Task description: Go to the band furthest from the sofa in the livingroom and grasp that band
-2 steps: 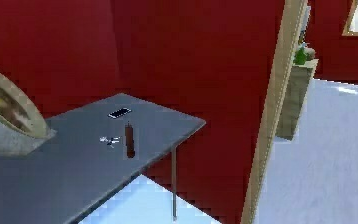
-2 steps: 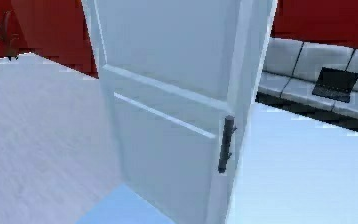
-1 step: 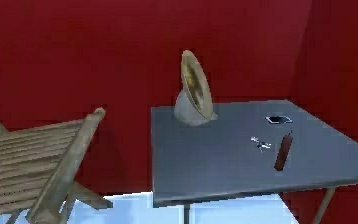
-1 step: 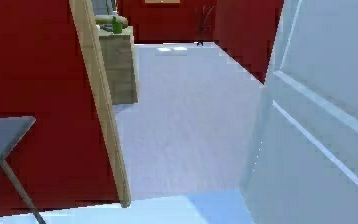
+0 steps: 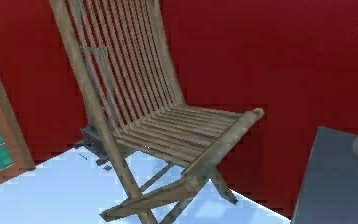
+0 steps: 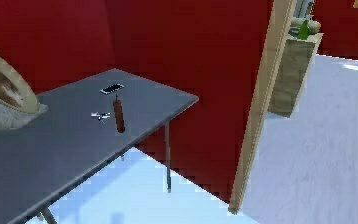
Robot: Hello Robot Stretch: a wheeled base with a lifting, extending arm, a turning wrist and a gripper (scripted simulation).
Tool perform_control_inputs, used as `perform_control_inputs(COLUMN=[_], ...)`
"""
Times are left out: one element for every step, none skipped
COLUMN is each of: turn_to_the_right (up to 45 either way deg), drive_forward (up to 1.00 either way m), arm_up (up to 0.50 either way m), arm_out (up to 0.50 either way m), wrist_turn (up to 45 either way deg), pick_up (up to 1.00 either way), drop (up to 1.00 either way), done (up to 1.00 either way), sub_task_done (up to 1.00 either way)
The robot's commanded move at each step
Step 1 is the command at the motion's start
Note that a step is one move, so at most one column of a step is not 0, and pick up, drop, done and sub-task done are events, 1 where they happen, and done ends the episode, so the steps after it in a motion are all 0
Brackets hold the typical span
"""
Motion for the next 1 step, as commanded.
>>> perform_control_inputs(turn_to_the_right=[-18.0], drive_forward=[0.0], arm_up=[0.0], arm_out=[0.0], wrist_turn=[0.0], pick_up=[0.0], drop=[0.0], done=[0.0], sub_task_done=[0.0])
